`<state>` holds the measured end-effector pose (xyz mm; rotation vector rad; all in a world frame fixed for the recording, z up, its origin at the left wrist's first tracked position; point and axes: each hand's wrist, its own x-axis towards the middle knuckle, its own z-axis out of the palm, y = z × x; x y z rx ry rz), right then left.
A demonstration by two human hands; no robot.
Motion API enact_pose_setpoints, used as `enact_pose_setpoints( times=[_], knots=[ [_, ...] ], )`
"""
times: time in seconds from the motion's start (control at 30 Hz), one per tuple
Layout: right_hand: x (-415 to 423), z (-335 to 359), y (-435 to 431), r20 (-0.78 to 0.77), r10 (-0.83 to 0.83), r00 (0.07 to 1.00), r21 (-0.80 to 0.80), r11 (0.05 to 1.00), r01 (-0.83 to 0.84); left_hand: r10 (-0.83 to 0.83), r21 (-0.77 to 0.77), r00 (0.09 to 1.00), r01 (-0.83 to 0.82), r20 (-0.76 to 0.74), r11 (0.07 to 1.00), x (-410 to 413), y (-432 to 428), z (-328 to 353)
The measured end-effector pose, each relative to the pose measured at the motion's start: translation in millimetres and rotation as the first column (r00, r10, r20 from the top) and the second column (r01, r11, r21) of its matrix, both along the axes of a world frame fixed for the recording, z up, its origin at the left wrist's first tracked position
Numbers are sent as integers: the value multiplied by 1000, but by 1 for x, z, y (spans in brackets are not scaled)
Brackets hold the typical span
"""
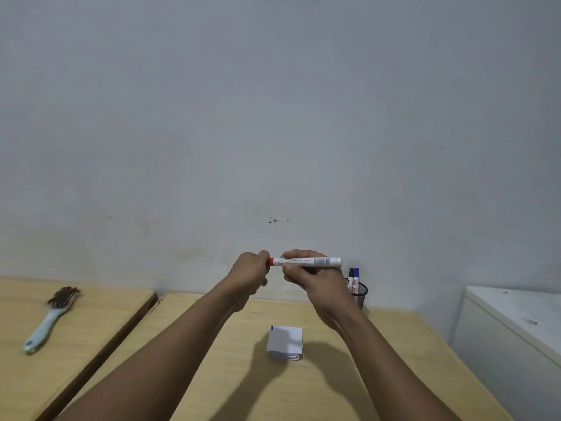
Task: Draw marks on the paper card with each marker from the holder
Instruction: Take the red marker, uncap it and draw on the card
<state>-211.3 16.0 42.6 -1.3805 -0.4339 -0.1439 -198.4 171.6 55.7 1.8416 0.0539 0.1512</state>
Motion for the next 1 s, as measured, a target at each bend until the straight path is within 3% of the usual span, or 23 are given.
enact_pose_setpoints(
  times=[0.17,0.23,0.33,0.47,0.9,1.0],
  knots=[
    [15,-19,-3,-88,78,993,34,997,-75,-9,20,1000,9,15,1000,13,18,-24],
    [20,-29,-5,-136,80,987,60,996,-72,1,197,998,-13,60,980,25,29,-43],
    [31,-48,-8,-193,43,980,58,998,-32,61,493,996,-88,71,865,43,43,-78],
    [43,-74,-12,-255,-3,967,18,1000,8,88,644,996,-88,33,760,55,52,-119],
    [70,-116,-18,-339,-60,939,-56,997,44,69,718,995,-1,-66,696,89,51,-167],
    [73,-122,-16,-329,-77,941,-62,996,60,97,750,995,-65,1,658,86,50,-167]
  ],
)
